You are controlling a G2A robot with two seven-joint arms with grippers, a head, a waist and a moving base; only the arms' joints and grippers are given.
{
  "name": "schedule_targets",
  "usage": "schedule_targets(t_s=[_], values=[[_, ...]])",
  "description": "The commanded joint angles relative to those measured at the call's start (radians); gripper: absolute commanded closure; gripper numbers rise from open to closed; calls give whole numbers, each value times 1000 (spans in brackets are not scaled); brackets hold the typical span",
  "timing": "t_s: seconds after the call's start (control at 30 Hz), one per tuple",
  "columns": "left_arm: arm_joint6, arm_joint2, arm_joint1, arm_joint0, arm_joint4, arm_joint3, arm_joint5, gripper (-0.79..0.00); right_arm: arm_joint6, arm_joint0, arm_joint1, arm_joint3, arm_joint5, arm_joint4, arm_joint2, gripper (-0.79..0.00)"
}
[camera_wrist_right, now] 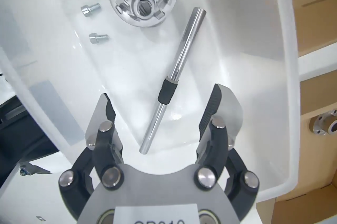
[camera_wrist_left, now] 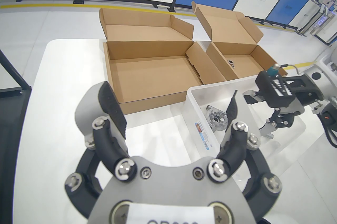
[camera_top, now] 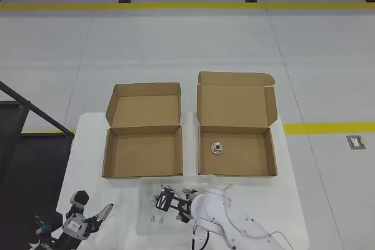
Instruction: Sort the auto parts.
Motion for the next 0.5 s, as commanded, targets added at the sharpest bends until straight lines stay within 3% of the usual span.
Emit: schedule_targets(t_s=[0.0,0.33,0.47], values=[[0,0,0,0,0,0,0,-785,3,18,-9,33,6,3,-12,-391],[0,0,0,0,0,0,0,-785,40,80,-59,162,69,20,-70,-283],[0,0,0,0,0,0,0,-785,40,93,-73,189,75,25,-80,-283]])
